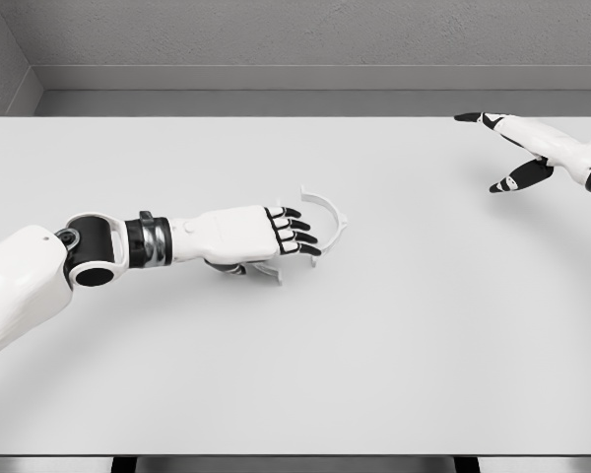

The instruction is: Assemble PVC drainage pipe clamps

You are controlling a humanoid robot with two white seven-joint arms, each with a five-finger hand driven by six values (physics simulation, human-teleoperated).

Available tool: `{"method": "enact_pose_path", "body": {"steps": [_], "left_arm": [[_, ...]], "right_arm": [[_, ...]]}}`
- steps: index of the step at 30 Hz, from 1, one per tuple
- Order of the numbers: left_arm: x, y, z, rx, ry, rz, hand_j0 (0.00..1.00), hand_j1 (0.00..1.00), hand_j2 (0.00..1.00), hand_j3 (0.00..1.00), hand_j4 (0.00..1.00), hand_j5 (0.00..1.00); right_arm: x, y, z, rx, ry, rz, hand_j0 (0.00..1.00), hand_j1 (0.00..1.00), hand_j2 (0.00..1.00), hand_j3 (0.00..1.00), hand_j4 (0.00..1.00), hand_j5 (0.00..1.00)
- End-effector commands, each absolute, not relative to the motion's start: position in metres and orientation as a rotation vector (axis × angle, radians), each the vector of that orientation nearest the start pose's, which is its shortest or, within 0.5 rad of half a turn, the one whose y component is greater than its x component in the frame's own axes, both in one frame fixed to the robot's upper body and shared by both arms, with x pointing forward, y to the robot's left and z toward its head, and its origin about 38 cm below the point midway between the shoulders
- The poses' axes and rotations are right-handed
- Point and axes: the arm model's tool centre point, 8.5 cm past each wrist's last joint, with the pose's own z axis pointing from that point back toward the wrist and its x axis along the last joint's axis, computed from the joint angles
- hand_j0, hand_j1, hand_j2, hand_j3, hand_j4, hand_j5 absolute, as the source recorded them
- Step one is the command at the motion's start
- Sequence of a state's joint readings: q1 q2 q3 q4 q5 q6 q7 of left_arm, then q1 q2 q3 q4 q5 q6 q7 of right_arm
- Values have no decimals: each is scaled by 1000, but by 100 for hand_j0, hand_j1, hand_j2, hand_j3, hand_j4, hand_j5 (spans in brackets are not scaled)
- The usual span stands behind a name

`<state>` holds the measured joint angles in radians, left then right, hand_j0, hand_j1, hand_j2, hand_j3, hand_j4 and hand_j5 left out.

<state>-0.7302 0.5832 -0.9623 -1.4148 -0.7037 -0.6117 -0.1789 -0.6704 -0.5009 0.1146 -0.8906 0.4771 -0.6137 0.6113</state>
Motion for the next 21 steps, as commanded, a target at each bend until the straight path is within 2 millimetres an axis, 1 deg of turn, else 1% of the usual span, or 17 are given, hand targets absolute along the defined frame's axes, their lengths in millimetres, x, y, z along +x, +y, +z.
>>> {"method": "enact_pose_path", "body": {"steps": [1, 9, 14, 21], "left_arm": [[421, 160, 146, -360, 1977, 2746, 100, 100, 100, 100, 100, 100], [424, 163, 145, -381, 1971, 2755, 100, 100, 100, 100, 100, 100], [423, 156, 146, -365, 1986, 2737, 100, 100, 100, 100, 100, 100], [424, 155, 149, -372, 1986, 2730, 100, 100, 100, 100, 100, 100]], "right_arm": [[502, -386, 183, -415, -1448, 1418, 100, 100, 100, 100, 100, 100], [502, -386, 183, -415, -1448, 1418, 100, 100, 100, 100, 100, 100], [502, -386, 183, -415, -1448, 1418, 100, 100, 100, 100, 100, 100], [502, -385, 183, -414, -1450, 1418, 100, 100, 100, 100, 100, 100]]}}
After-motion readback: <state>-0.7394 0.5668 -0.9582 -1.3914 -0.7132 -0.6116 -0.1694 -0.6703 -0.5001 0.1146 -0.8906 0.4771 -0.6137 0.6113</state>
